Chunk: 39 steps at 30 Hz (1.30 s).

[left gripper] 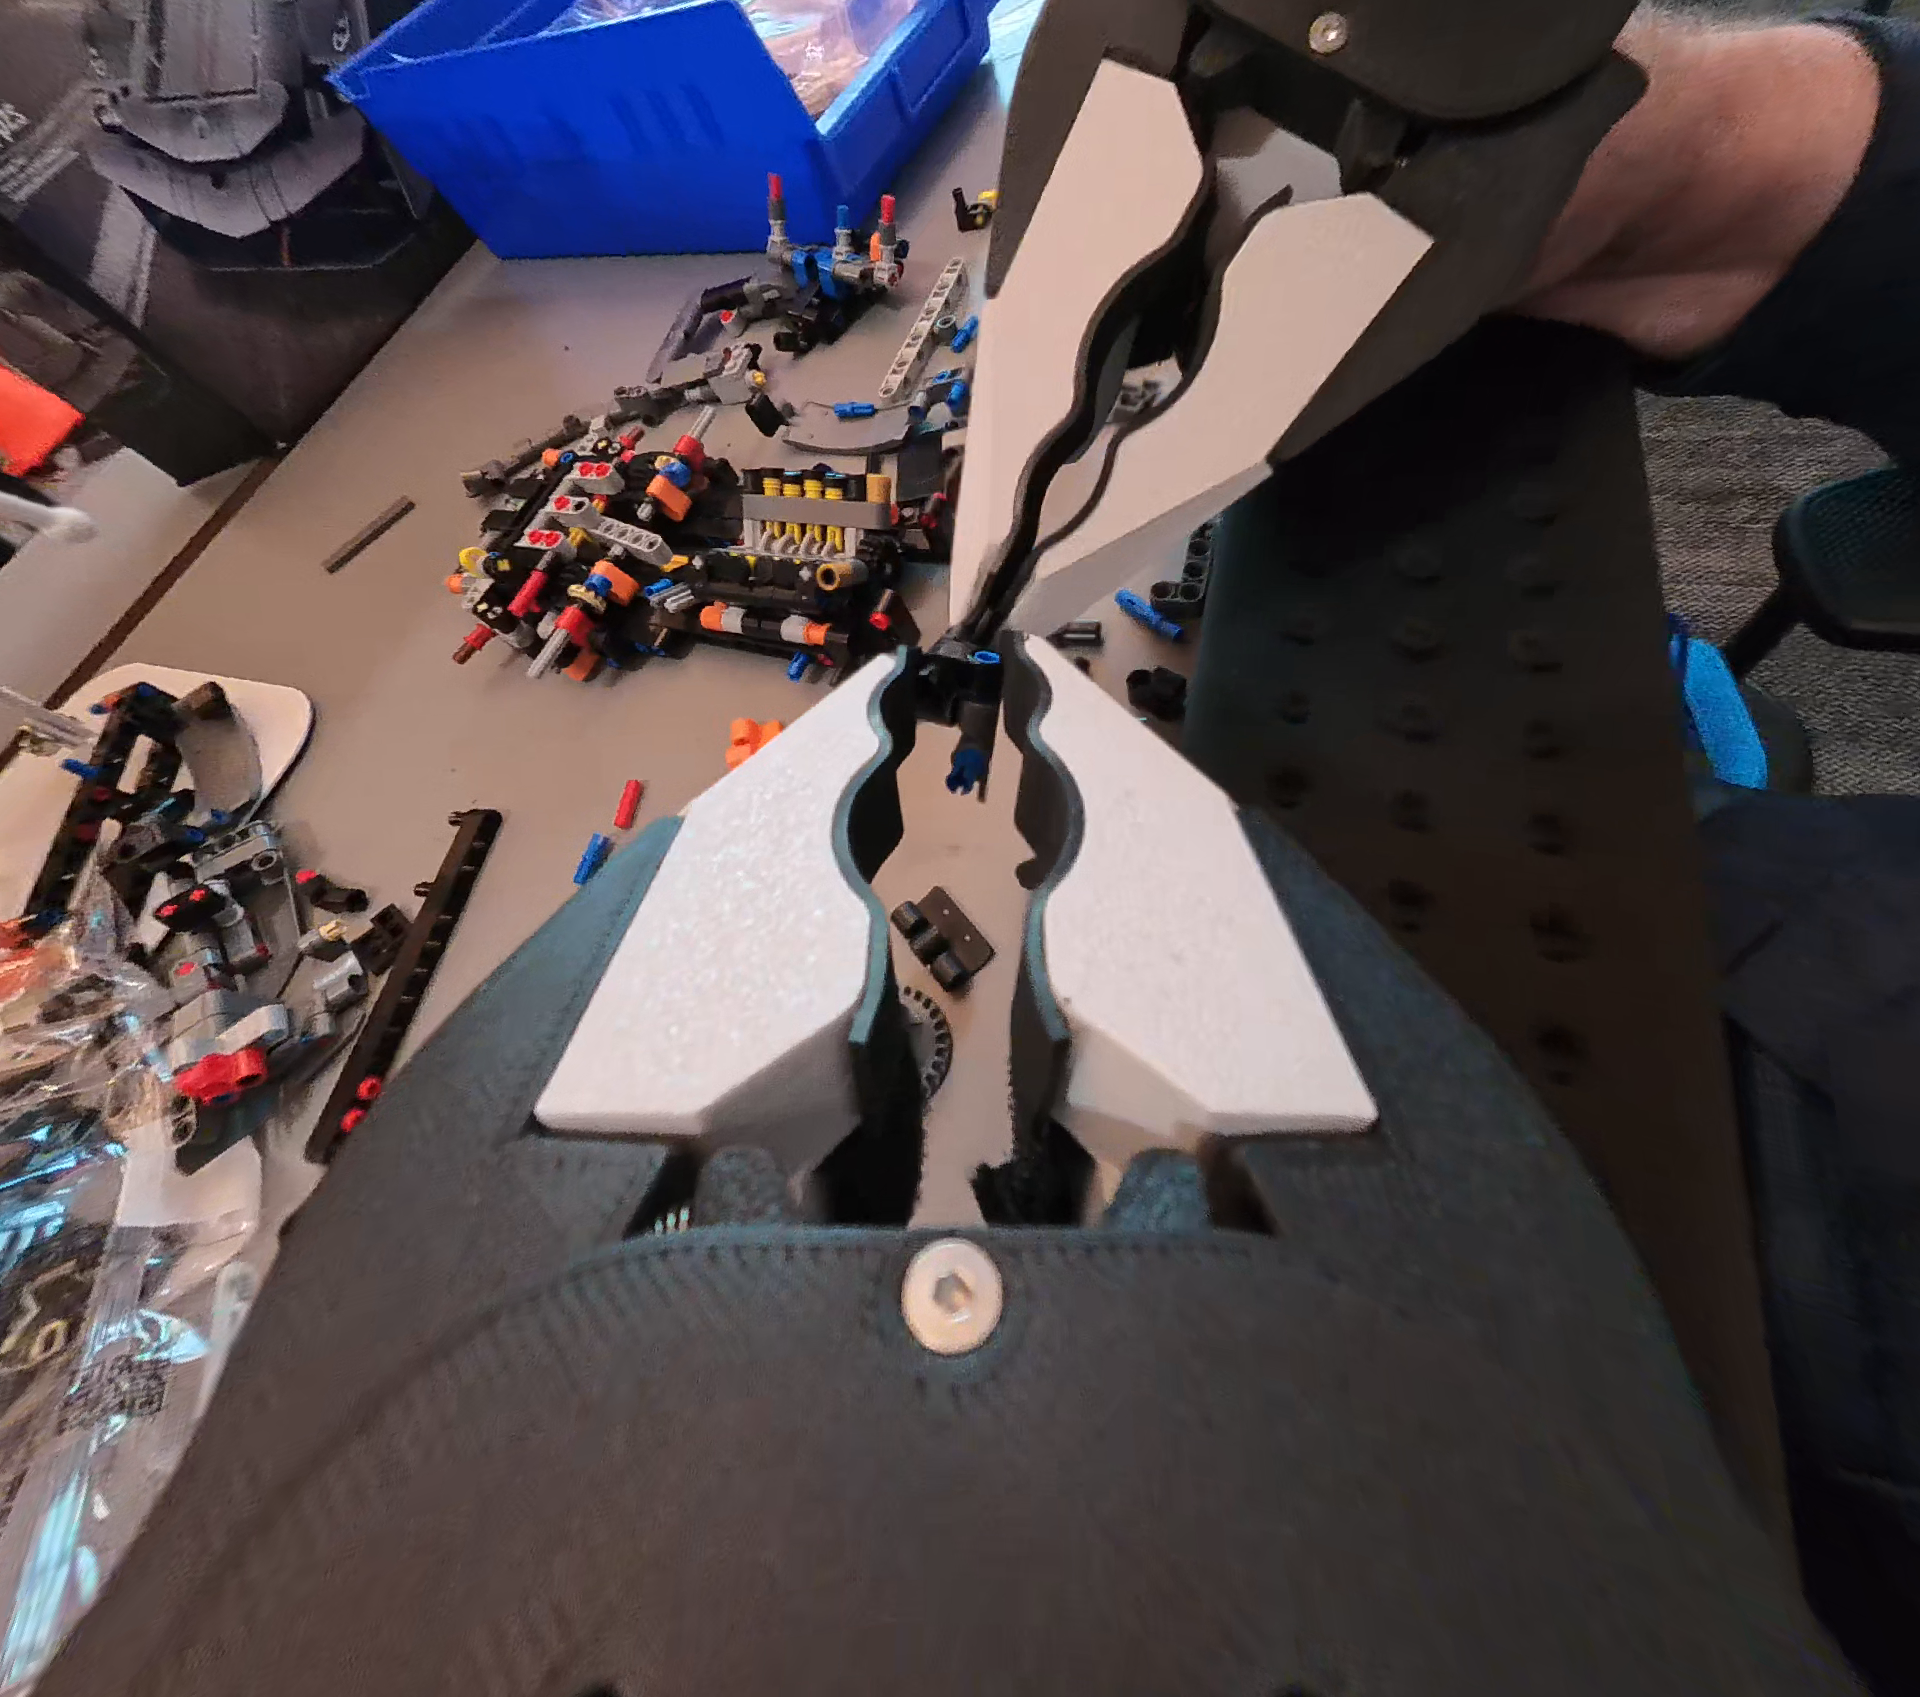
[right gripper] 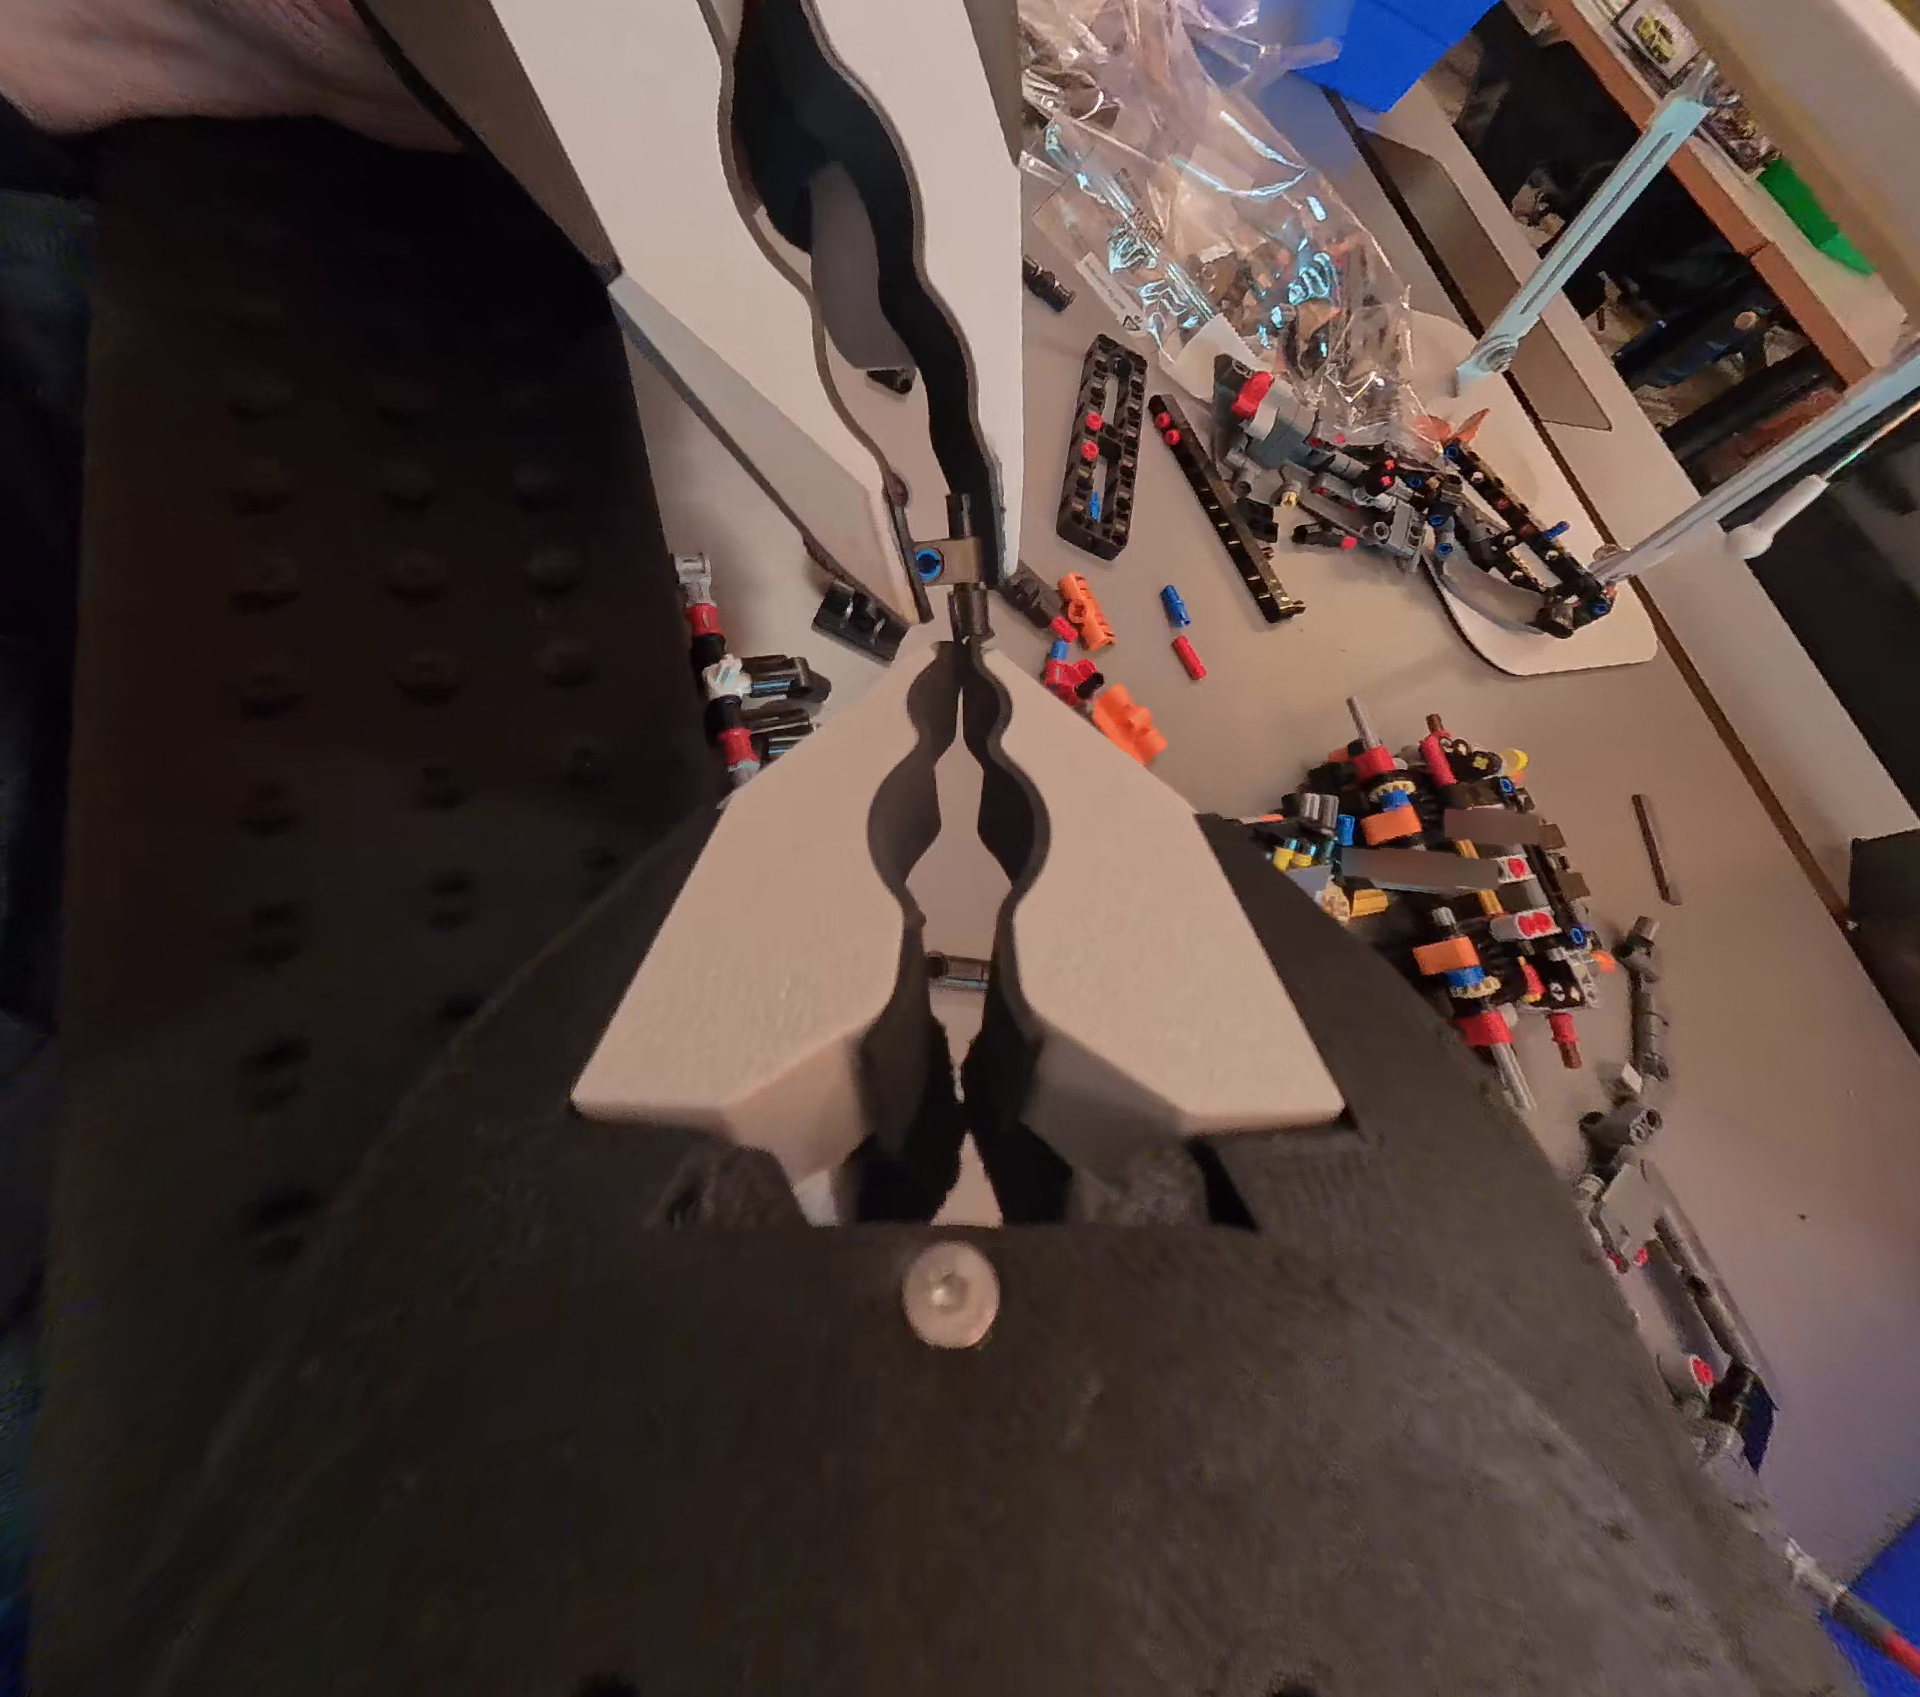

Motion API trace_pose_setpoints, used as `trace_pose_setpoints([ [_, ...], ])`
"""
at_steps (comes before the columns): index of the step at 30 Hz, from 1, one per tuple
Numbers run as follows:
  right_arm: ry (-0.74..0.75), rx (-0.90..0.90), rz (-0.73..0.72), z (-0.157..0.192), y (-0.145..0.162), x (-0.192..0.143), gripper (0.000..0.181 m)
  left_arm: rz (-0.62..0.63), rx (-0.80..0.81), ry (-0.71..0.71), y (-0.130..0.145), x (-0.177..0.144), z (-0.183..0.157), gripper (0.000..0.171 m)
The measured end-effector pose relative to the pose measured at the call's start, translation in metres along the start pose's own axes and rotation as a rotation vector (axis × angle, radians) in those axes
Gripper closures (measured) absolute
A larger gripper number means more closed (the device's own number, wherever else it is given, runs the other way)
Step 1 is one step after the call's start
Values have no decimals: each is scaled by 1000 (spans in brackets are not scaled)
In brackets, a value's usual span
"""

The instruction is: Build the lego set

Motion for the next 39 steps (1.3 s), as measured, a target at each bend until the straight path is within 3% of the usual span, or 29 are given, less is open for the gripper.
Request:
trace_pose_setpoints([
  [2, 9, 11, 32, -3, 6, -1, 181, -4, 14, -23, -1, 0, 0, 157],
  [4, 42, 2, 114, -8, 23, 0, 181, -110, -86, -65, -14, -17, 21, 157],
  [5, 34, 8, 45, -6, 10, -4, 181, -173, -138, -53, -19, -29, 29, 158],
  [7, 45, 36, -63, -8, -9, -9, 181, -122, -128, -17, -8, -26, 23, 157],
  [9, 57, 29, -69, -9, -10, -7, 181, -93, -95, 19, -8, -15, 7, 157],
  [10, 57, 25, -63, -9, -8, -5, 178, -123, -74, 36, -16, -14, 2, 157],
  [12, 53, 17, -66, -8, -10, -4, 154, -114, -81, 54, -16, -10, 1, 157],
  [18, 43, -42, -43, -1, -10, -1, 177, -107, -48, 70, -16, -5, -7, 156],
  [27, 32, -1, 12, -2, -2, 1, 178, -64, 59, -9, -12, -1, -7, 157],
  [32, 87, -67, 55, -2, -2, 2, 178, -51, 11, 18, -10, -3, -6, 158],
  [35, 109, -52, 113, -9, 12, 0, 179, -63, -8, 0, -11, -6, -2, 157],
  [36, 135, -41, 158, -15, 24, -4, 179, -146, -39, -45, -21, -19, 12, 157],
  [37, 126, -3, 98, -17, 18, -10, 179, -250, -133, -24, -32, -37, 22, 158],
  [38, 113, 29, 17, -17, 5, -15, 179, -256, -164, -32, -28, -45, 31, 158],
  [39, 103, 30, 7, -16, 0, -13, 179, -183, -135, -50, -15, -39, 30, 158],
])
Point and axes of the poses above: each gripper's, where its closed fingertips meet, x out along the fingers, y out of its underside, z = x × y across the jaws, the point moved 1 cm from there along -x, back along the fingers, and after that the axes turned 7 degrees about -y, right-handed, at the moved point
